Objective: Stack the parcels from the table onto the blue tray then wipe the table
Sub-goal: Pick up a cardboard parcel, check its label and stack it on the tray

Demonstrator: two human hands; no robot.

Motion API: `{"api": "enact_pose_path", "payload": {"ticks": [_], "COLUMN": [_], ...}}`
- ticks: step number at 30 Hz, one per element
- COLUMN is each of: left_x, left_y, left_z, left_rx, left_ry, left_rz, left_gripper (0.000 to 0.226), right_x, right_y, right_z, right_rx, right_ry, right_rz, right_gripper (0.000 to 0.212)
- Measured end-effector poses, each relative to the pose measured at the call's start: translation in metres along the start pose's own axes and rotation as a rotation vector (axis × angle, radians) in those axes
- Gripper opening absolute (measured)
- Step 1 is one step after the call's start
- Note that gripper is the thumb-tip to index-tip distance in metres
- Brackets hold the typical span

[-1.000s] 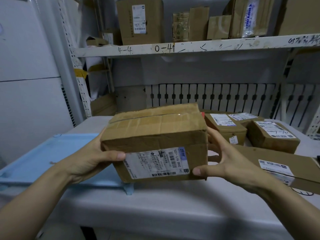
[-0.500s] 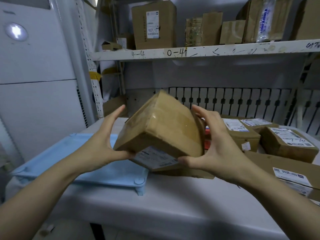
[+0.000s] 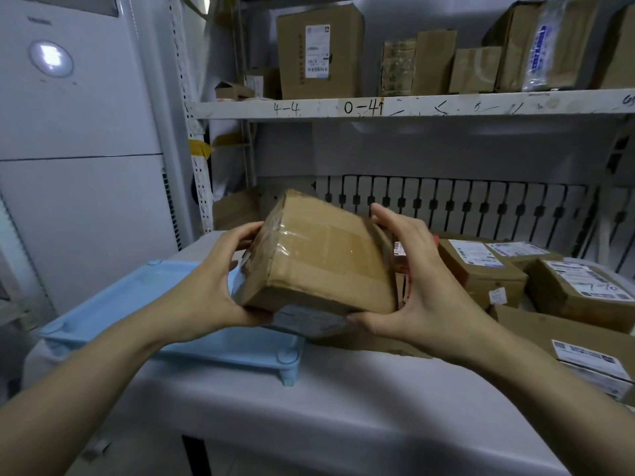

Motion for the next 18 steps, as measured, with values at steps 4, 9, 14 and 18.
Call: {"api": "enact_pose_path", "payload": {"ticks": [4,9,14,18], "left_x": [0.001,0.0,-0.001,0.001], "left_y": [-0.001,-0.004,0.0,0.0], "left_z": [0.001,0.003,-0.002,-0.003], "left_rx": [0.052,0.23,0.259,0.279], "left_ry": [-0.055,-0.203,-0.239,-0.267], "left_rz": [0.033,0.057,0.053,0.066], "left_gripper": [0.104,0.087,0.087,0.085], "right_x": [0.001,0.002,0.0,-0.005], "right_y": [0.0,0.01,0.024,0.03], "right_z": [0.003,0.006,0.003,0.004], "right_rx": [-0.196,-0.45,-0.516,-0.528], "right_ry": [0.158,0.318,0.349,0.366], "right_rz": [0.015,-0.026,-0.128,-0.13], "right_gripper": [0.12,0.102,0.061,0.041]}}
Point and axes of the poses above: each hand's wrist, its own x-axis away from the middle knuckle, its own y-axis out of the palm, z = x × y, the point moved 1 cm from there along -x, towards the middle knuckle, and after that the axes turned 8 degrees about x, right-handed, at the moved point
